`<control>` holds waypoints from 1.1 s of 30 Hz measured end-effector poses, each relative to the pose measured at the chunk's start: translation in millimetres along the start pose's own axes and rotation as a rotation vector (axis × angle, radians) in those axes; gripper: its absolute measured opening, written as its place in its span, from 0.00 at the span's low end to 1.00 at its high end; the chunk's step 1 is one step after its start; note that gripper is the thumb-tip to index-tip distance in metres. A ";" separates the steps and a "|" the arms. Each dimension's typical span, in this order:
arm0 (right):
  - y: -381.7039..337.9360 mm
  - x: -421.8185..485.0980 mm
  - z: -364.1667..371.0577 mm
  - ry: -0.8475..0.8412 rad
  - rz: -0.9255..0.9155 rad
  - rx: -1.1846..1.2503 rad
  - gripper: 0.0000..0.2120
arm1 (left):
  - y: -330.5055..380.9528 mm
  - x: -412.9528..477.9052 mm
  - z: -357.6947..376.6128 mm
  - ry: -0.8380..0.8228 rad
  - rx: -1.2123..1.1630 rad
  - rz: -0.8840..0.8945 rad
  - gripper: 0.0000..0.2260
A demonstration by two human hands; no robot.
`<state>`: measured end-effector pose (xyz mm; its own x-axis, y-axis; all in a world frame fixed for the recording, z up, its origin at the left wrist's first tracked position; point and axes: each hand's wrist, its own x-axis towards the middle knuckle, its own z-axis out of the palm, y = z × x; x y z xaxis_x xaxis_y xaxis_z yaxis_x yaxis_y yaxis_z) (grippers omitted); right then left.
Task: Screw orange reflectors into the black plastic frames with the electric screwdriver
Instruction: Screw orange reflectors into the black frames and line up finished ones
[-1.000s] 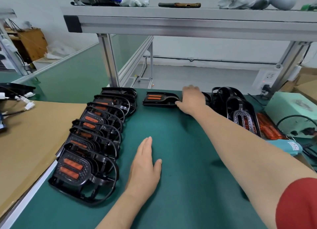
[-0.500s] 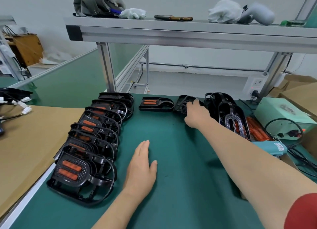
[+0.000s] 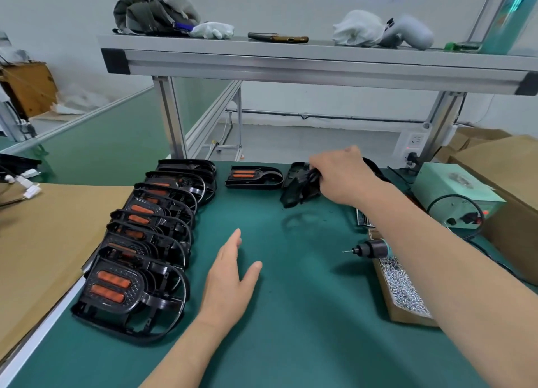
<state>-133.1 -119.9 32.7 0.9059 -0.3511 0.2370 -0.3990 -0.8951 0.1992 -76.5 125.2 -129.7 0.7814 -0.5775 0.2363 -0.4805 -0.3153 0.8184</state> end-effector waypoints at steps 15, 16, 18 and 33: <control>-108.5 -27.7 -34.4 -0.177 -0.426 -0.217 0.10 | 12.4 -4.3 -6.1 0.080 -0.333 -0.073 0.26; -114.2 -27.8 -31.9 -0.135 -0.464 -0.224 0.08 | 11.7 -4.4 -6.5 0.080 -0.353 -0.069 0.23; -122.5 -27.0 -24.9 -0.066 -0.538 -0.251 0.03 | 9.5 -4.3 -6.3 0.074 -0.403 -0.067 0.15; -47.3 -22.0 35.2 -0.317 -0.161 0.551 0.20 | -5.9 2.4 -3.7 0.036 -0.524 -0.182 0.04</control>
<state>-129.1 -79.6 -15.4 0.9798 -0.1895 -0.0641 -0.2001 -0.9234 -0.3275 -70.3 128.4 -132.0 0.8507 -0.5200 0.0771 -0.0813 0.0147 0.9966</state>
